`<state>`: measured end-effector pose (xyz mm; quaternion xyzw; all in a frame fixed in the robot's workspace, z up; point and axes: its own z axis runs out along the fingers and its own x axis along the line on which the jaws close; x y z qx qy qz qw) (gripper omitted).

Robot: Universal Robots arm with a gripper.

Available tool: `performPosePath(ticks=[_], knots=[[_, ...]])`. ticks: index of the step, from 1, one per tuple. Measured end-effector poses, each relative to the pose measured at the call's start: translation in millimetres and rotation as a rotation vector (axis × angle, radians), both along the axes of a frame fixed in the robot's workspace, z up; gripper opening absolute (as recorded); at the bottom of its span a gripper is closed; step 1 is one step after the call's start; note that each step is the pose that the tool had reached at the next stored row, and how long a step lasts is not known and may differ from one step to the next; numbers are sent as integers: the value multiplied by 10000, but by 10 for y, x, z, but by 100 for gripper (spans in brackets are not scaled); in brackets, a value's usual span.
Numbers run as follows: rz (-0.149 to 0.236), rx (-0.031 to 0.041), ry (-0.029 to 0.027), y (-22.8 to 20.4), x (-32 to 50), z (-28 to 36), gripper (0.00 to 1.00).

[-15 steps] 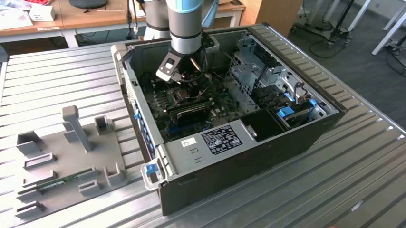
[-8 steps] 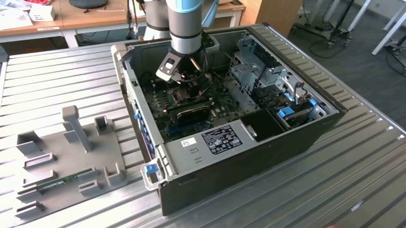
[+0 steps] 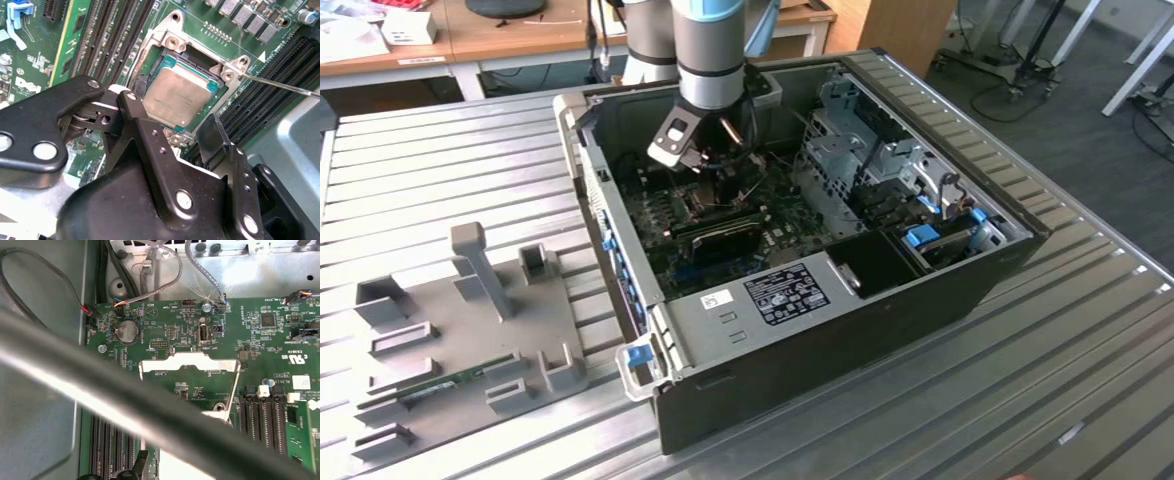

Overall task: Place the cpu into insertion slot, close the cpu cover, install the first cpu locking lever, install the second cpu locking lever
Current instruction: 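Place the cpu into insertion slot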

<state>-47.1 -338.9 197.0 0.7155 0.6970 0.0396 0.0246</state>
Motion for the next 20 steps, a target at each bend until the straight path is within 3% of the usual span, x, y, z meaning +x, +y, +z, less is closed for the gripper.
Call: performPosePath(ticks=[6, 12, 13, 15, 16, 20], knots=[[0, 0, 0, 0, 0, 62, 68], [2, 1, 9, 0, 0, 66, 68], [3, 3, 71, 0, 1, 66, 68], [0, 18, 307, 0, 5, 64, 68], [1, 24, 399, 0, 7, 63, 68], [0, 29, 468, 0, 7, 63, 68]])
